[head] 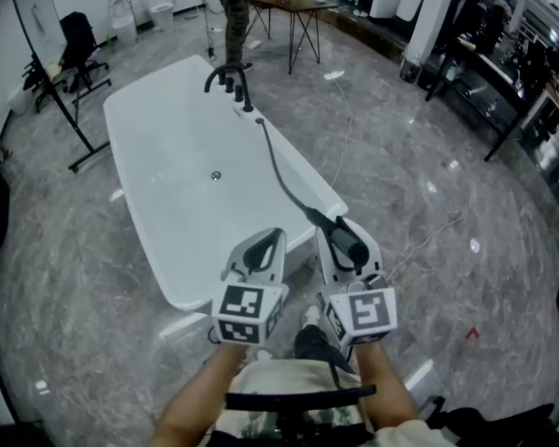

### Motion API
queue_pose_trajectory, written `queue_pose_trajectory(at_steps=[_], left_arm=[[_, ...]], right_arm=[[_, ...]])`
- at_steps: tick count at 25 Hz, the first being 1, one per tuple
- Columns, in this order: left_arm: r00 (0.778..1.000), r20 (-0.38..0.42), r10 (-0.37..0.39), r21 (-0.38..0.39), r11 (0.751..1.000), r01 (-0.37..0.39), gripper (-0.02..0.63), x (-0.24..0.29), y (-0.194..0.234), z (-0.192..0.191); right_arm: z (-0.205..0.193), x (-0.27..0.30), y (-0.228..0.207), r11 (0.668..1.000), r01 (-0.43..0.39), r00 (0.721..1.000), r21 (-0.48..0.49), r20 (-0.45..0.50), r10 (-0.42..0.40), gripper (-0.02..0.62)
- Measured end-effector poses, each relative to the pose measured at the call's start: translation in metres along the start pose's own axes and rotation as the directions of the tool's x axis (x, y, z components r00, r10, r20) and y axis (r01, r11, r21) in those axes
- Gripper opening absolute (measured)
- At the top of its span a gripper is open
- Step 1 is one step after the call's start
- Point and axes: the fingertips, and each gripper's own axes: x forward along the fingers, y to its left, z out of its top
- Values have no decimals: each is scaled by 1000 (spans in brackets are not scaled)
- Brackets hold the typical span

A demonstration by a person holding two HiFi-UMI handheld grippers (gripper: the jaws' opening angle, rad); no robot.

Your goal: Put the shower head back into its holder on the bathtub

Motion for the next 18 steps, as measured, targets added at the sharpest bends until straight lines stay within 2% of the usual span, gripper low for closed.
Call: queue_pose_trajectory(at_steps=[9,18], left_arm=[[997,-30,70,-5,998,-70,15,60,16,4],[988,-46,145,-20,989,-146,15,160,27,19]], right_arm=[[1,52,-44,997,-72,997,-25,25,73,143],[-11,123,-112,986,-167,986,2,11,167,143]])
